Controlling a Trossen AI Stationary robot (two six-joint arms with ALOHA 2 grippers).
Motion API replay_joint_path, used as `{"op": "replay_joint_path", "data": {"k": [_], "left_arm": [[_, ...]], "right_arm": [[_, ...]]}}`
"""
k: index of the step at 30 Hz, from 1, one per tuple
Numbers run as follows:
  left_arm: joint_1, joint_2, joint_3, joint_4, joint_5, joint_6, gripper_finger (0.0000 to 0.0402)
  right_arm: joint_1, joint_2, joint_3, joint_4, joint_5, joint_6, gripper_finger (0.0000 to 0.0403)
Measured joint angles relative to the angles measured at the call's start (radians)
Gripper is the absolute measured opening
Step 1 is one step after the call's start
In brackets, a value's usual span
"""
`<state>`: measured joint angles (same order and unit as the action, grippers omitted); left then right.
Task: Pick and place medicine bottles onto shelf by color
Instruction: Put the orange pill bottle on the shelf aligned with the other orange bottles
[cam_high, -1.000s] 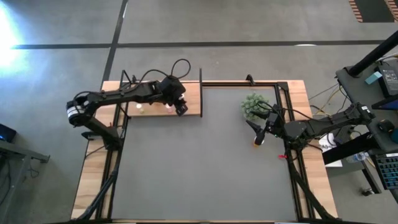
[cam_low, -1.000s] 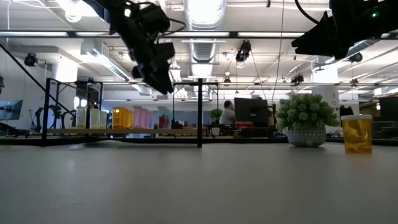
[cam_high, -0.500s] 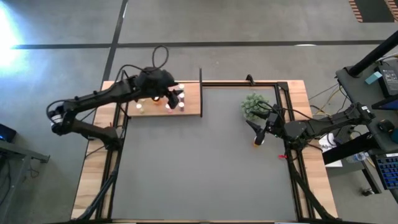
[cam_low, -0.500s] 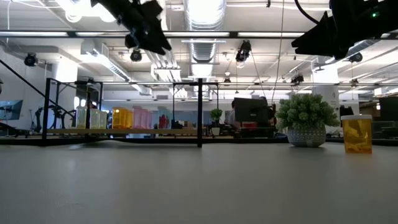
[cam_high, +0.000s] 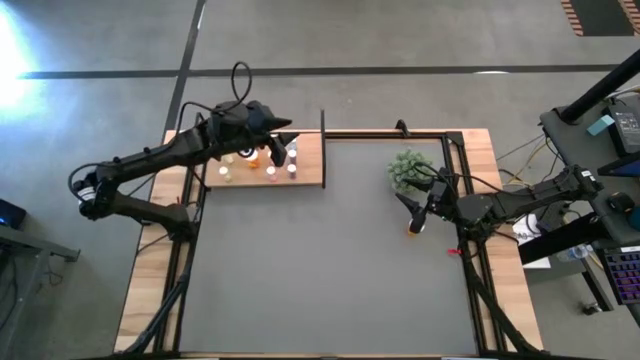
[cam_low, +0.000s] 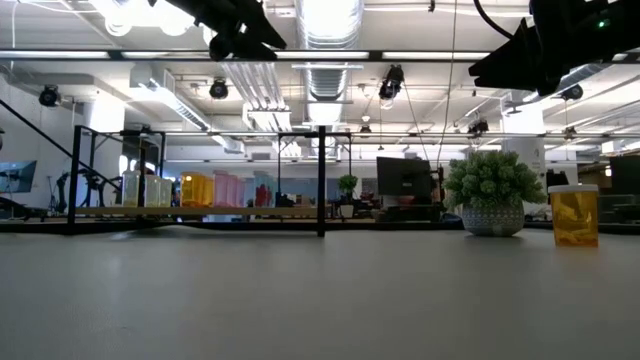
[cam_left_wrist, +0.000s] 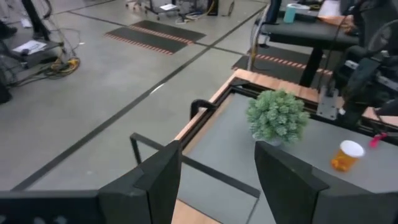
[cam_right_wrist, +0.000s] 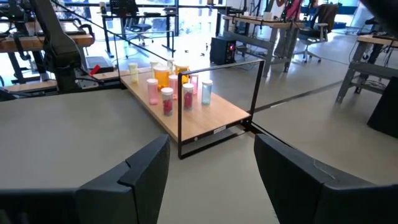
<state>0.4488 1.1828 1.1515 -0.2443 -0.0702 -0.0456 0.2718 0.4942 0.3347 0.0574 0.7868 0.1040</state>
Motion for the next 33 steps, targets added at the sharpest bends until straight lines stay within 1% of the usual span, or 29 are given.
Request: {"op": "replay_joint_path", "data": {"k": [7,10,12,16,17,21,24,30,33], "left_arm": [[0.000,0.000,0.000,0.001,0.017,0.000,0.0187],[0.000,0.001,0.000,0.000,0.017,0.000,0.0187],[0.000,0.001,0.000,0.001,0.017,0.000,0.0187],[0.001,0.006,0.000,0.000,0.017,0.000,0.0187],[0.001,0.007,0.000,0.001,0.017,0.000,0.0187],[0.001,0.011,0.000,0.016,0.016,0.000,0.0187],[0.001,0.011,0.000,0.045,0.016,0.000,0.0187],[0.001,0.011,0.000,0.070,0.016,0.005,0.0187],[0.001,0.011,0.000,0.070,0.016,0.010,0.0187]], "right_arm": [[0.000,0.006,0.000,0.000,0.000,0.000,0.0226],[-0.001,0.011,0.000,0.005,0.000,-0.026,0.0226],[-0.002,0.019,0.000,0.037,-0.001,0.002,0.0226],[-0.002,0.048,0.000,0.193,-0.001,0.192,0.0226],[-0.002,0.056,0.000,0.239,-0.001,0.216,0.0226],[-0.002,0.093,0.000,0.422,-0.001,0.224,0.0226],[-0.004,0.115,0.000,0.525,0.001,0.217,0.0226],[-0.011,0.139,0.000,0.679,0.008,0.173,0.0226],[-0.013,0.138,0.000,0.696,0.102,0.187,0.0226]]}}
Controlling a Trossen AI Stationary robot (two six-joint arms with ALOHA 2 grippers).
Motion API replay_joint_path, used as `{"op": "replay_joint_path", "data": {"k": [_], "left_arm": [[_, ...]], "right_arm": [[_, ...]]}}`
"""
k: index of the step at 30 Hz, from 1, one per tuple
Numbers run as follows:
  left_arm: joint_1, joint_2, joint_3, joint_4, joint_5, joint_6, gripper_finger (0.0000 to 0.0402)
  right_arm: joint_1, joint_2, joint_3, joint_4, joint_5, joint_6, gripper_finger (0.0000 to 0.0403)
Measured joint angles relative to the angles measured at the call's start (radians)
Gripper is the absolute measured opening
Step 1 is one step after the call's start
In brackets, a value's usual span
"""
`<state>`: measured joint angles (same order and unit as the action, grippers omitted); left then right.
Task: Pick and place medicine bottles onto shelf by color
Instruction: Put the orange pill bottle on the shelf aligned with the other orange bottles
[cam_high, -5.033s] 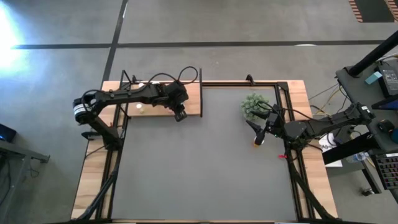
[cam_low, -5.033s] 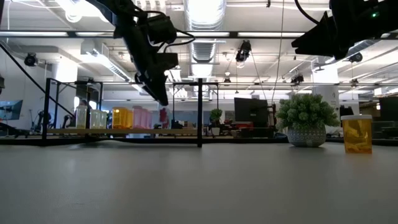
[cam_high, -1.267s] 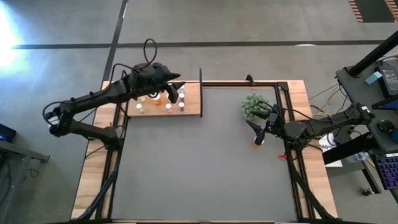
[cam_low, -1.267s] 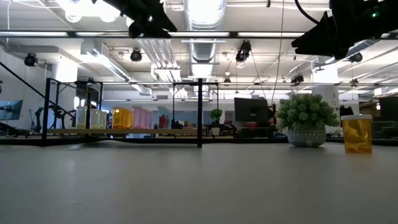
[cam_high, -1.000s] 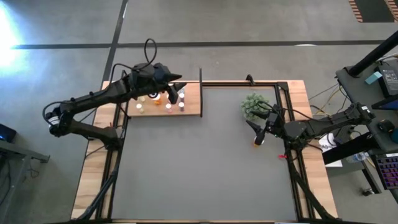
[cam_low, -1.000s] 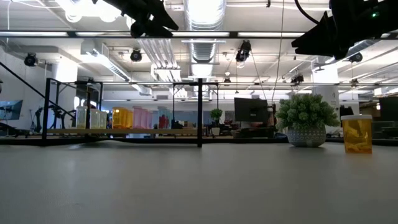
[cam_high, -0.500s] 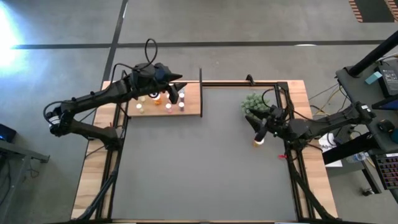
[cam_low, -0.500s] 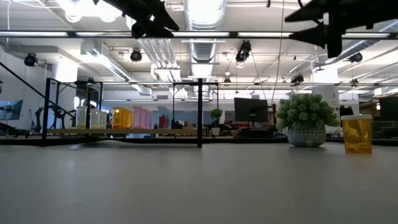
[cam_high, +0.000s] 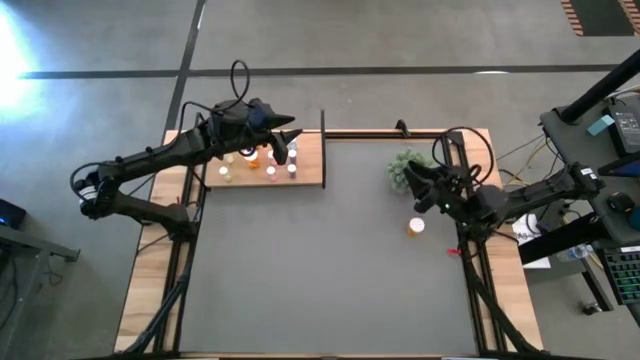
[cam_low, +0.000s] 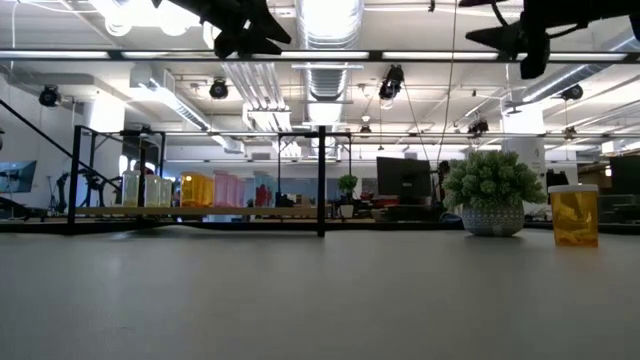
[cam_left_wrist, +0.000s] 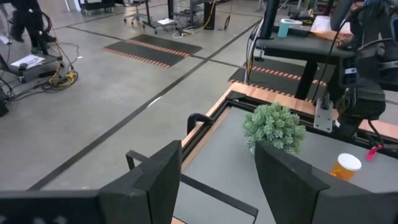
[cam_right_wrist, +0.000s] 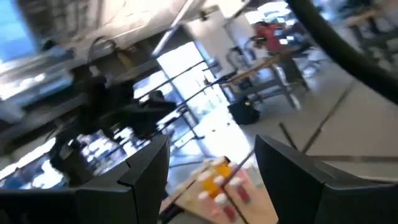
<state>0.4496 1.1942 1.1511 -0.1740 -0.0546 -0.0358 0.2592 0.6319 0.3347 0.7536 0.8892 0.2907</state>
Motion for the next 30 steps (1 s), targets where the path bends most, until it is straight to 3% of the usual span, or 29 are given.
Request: {"op": "replay_joint_path", "data": {"k": [6,15,21,30], "left_arm": [[0.000,0.000,0.000,0.000,-0.001,0.000,0.0187],[0.000,0.000,0.000,0.001,-0.003,0.000,0.0187],[0.000,0.000,0.000,0.001,-0.002,-0.001,0.0187],[0.000,0.000,0.000,0.001,-0.002,0.000,0.0187]], "right_arm": [[0.000,0.001,0.000,0.047,-0.072,0.066,0.0226],[-0.005,0.008,0.008,0.150,-0.076,0.037,0.0226],[-0.005,0.028,0.081,0.172,0.044,-0.041,0.0226],[-0.005,0.131,0.201,0.149,0.046,-0.088,0.0226]]}}
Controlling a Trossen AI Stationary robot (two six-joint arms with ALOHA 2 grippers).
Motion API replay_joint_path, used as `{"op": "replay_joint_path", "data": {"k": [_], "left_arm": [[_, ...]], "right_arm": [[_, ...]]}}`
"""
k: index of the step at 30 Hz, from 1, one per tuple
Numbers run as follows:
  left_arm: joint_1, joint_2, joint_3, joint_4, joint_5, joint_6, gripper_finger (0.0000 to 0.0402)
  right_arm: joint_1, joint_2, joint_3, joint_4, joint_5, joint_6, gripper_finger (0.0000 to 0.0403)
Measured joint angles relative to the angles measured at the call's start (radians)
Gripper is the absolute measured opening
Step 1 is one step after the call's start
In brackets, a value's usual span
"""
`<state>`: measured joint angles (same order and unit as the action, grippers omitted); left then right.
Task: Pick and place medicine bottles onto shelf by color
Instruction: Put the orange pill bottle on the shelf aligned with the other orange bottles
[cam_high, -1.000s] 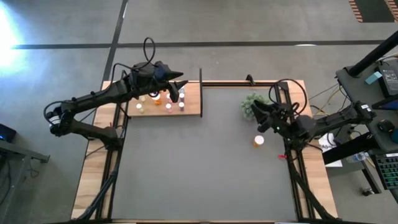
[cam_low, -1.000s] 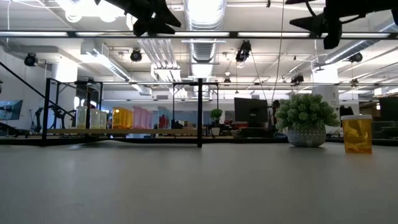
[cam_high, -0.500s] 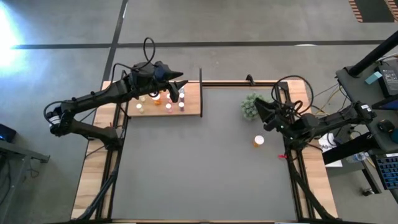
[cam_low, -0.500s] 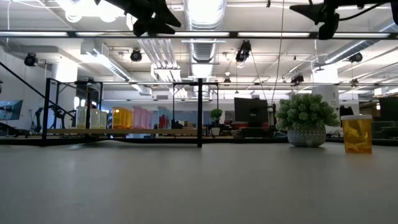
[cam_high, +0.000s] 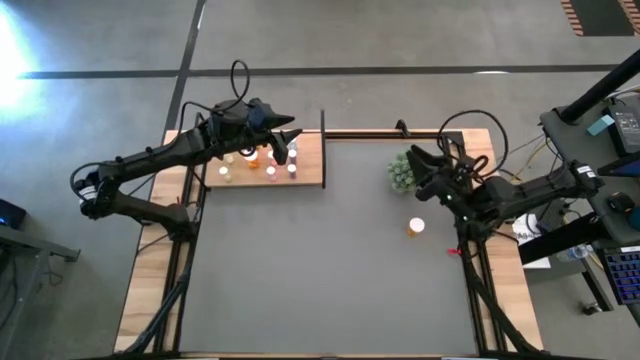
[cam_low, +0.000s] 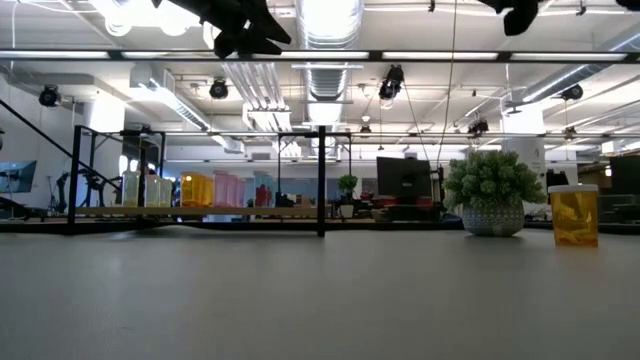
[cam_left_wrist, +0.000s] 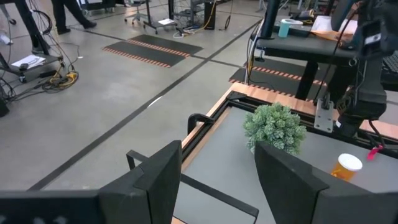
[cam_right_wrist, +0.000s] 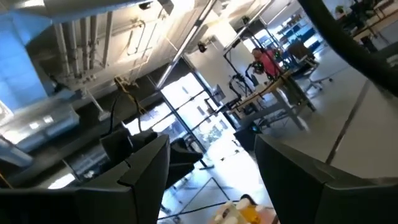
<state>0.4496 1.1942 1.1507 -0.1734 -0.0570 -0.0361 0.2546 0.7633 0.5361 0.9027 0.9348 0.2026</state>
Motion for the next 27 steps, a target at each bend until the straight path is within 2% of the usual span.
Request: {"op": "replay_joint_path", "data": {"k": [3,6,8,12,15,18,23,27], "left_arm": [[0.000,0.000,0.000,0.000,0.000,0.040,0.0187],[0.000,0.000,0.000,0.000,0.000,0.051,0.0187],[0.000,0.000,0.000,0.000,0.000,0.051,0.0187],[0.000,0.000,0.000,-0.001,0.000,0.051,0.0187],[-0.001,0.000,0.000,-0.001,0.000,0.051,0.0187],[-0.001,0.000,0.000,-0.001,0.000,0.050,0.0187],[-0.001,0.000,0.000,-0.001,0.000,0.050,0.0187],[-0.001,0.000,0.000,-0.002,0.000,0.049,0.0187]], "right_arm": [[0.000,0.032,0.079,-0.143,0.012,-0.010,0.0226],[0.000,0.047,0.185,-0.463,0.074,0.129,0.0226],[0.000,0.047,0.275,-0.778,0.083,0.315,0.0226],[0.000,0.087,0.470,-1.433,0.070,0.806,0.0226],[0.000,0.162,0.588,-1.808,-0.006,1.109,0.0226],[0.000,0.250,0.679,-2.065,-0.123,1.307,0.0226],[-0.016,0.377,0.782,-2.346,-0.395,1.460,0.0226],[-0.036,0.448,0.810,-2.470,-0.589,1.493,0.0226]]}}
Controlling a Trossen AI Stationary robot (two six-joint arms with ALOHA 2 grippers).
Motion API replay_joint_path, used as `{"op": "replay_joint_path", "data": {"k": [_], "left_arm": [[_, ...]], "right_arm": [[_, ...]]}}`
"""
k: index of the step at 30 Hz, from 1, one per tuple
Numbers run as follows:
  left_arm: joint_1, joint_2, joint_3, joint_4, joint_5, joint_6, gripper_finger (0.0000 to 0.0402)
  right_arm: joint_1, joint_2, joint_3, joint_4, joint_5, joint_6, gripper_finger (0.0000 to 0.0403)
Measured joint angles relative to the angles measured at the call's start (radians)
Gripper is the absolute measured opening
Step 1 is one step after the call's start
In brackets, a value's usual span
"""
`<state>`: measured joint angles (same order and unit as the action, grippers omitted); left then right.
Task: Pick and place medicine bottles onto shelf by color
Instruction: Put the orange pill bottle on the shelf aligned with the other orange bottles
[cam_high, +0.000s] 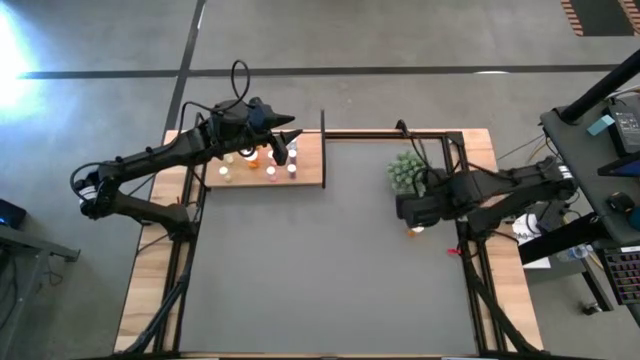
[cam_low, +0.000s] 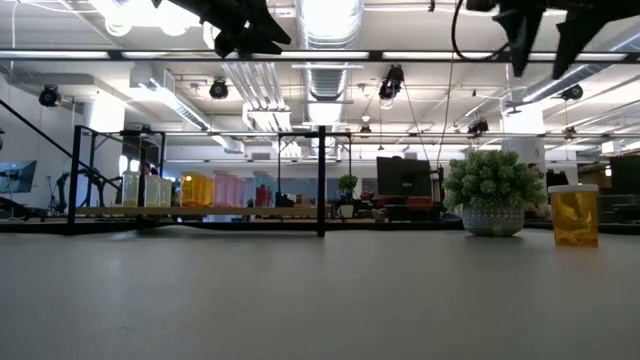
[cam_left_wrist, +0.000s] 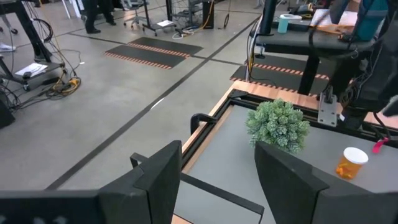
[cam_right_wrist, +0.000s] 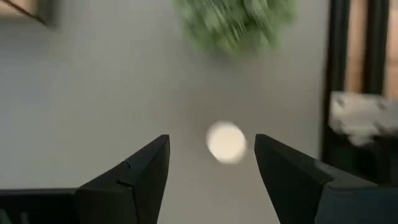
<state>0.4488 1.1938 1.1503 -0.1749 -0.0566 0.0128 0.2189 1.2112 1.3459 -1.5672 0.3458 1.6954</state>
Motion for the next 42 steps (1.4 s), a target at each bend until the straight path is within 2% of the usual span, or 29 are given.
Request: {"op": "replay_joint_path", "data": {"k": [4,9,20,30,34,39,42], "left_arm": [[0.001,0.000,0.000,0.000,0.000,0.000,0.0187],[0.001,0.000,0.000,-0.001,0.001,-0.001,0.0187],[0.001,-0.001,0.000,-0.098,0.001,-0.002,0.0187],[0.001,-0.001,0.000,-0.105,0.001,-0.001,0.0187],[0.001,-0.001,0.000,-0.105,0.001,-0.001,0.0187],[0.001,-0.001,0.000,-0.105,0.000,0.000,0.0187],[0.001,-0.001,0.000,-0.105,0.000,0.000,0.0187]], "right_arm": [[-0.019,0.017,-0.028,0.009,-0.116,-0.053,0.0226],[-0.057,0.003,-0.094,0.023,-0.164,-0.073,0.0226],[-0.172,-0.010,-0.316,0.319,-0.298,-0.279,0.0226],[-0.200,-0.010,-0.403,0.327,-0.295,-0.348,0.0226],[-0.200,-0.010,-0.404,0.328,-0.294,-0.360,0.0226],[-0.200,-0.010,-0.385,0.331,-0.294,-0.455,0.0226],[-0.200,-0.010,-0.381,0.332,-0.294,-0.438,0.0226]]}}
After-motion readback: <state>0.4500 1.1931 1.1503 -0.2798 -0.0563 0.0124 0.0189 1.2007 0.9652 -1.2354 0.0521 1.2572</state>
